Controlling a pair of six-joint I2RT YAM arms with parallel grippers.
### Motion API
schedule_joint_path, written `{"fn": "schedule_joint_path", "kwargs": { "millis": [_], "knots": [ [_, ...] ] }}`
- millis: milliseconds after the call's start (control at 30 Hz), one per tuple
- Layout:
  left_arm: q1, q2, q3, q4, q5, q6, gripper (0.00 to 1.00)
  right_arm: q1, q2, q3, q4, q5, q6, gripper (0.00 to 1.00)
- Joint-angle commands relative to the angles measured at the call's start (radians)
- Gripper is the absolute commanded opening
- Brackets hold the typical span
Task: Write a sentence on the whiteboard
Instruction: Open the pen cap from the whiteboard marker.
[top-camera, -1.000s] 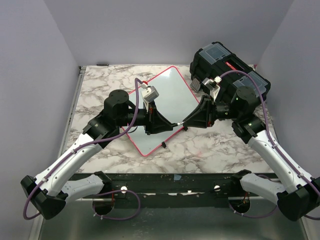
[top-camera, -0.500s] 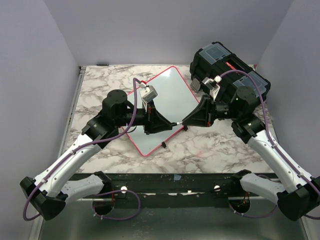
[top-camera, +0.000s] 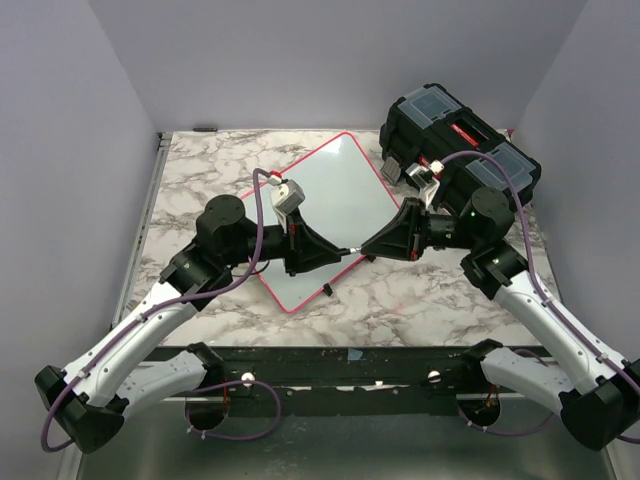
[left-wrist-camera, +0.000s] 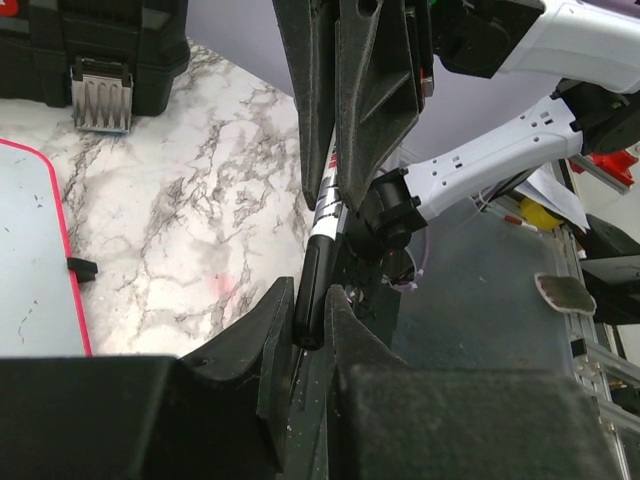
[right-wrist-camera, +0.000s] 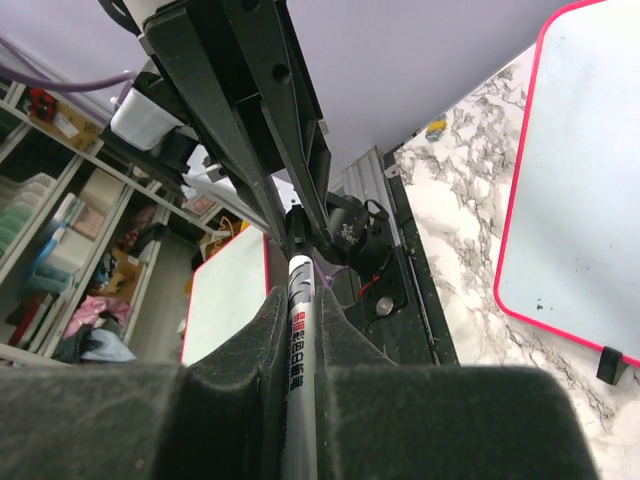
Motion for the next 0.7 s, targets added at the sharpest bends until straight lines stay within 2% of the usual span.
{"fn": "schedule_joint_path", "kwargs": {
  "millis": [0, 667],
  "knots": [
    [0.027, -0.026, -0.037, 0.062, -0.139, -0.017, 0.00, 0.016, -0.028, -0.024, 0.074, 0.048, 0.047, 0.01],
    [0.135, -0.186, -0.151, -0.021, -0.165, 0.029, 0.00, 0.015, -0.045, -0.034, 0.063, 0.088, 0.061, 0.01]
  ]
}}
